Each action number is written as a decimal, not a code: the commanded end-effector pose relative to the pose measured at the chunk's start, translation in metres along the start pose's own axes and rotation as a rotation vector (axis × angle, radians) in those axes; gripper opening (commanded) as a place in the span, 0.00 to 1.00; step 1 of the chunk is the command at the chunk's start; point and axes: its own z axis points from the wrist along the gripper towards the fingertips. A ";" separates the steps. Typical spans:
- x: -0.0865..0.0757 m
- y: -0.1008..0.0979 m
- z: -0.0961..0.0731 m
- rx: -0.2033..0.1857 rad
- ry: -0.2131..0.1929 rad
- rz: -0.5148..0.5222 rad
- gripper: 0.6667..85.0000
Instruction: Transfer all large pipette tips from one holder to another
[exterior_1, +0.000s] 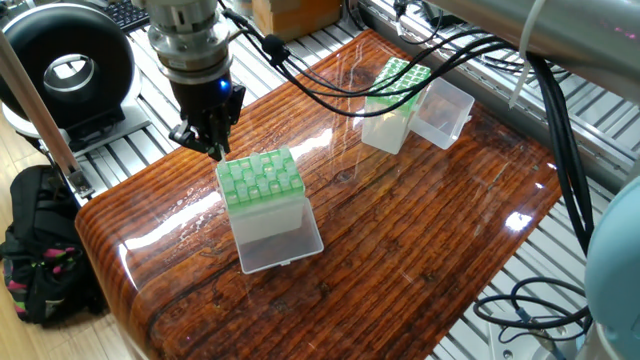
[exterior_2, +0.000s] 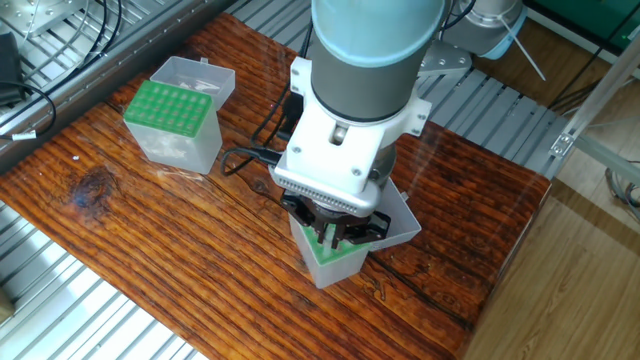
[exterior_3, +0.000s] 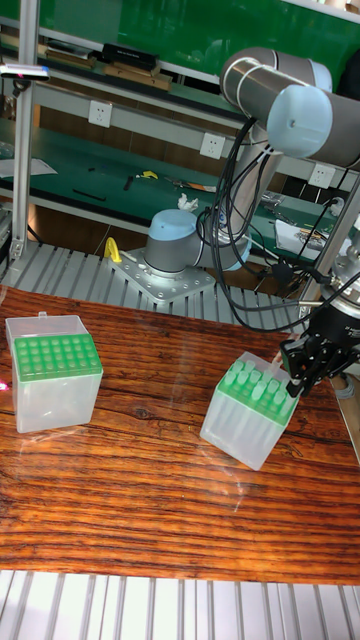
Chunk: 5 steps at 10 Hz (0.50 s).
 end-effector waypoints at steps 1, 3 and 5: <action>0.001 0.002 -0.008 -0.017 0.001 -0.003 0.12; -0.001 0.002 -0.018 -0.033 -0.004 -0.011 0.12; -0.002 -0.001 -0.031 -0.046 -0.002 -0.018 0.12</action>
